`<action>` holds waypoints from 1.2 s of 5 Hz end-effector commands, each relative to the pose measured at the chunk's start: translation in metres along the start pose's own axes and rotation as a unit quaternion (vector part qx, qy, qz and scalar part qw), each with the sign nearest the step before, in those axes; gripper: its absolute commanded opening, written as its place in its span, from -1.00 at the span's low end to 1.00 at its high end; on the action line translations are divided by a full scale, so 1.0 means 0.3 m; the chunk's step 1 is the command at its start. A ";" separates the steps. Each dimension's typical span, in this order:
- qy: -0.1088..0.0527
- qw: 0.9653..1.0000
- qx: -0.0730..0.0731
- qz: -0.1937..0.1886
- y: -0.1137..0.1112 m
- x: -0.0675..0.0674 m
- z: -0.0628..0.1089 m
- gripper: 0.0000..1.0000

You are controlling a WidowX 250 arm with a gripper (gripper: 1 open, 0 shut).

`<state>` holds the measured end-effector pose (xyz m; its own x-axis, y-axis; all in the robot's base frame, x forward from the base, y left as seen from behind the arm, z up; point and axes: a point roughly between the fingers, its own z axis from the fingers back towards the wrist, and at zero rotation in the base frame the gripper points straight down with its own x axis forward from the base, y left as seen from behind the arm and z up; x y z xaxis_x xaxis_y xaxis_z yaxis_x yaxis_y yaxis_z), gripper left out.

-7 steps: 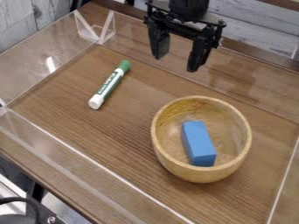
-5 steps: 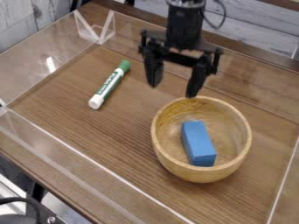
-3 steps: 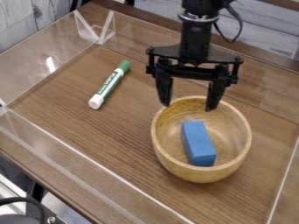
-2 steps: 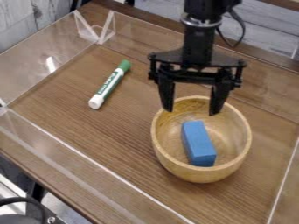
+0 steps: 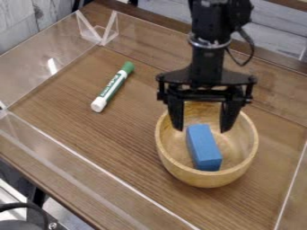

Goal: Remove the blue block from inside the brown bowl and put it on the table

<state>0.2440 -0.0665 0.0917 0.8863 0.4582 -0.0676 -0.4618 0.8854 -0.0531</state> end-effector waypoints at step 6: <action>-0.019 0.999 -0.044 0.013 -0.022 0.012 -0.109 1.00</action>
<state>0.2430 -0.0733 0.0519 0.8748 0.4811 -0.0570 -0.4844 0.8671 -0.1160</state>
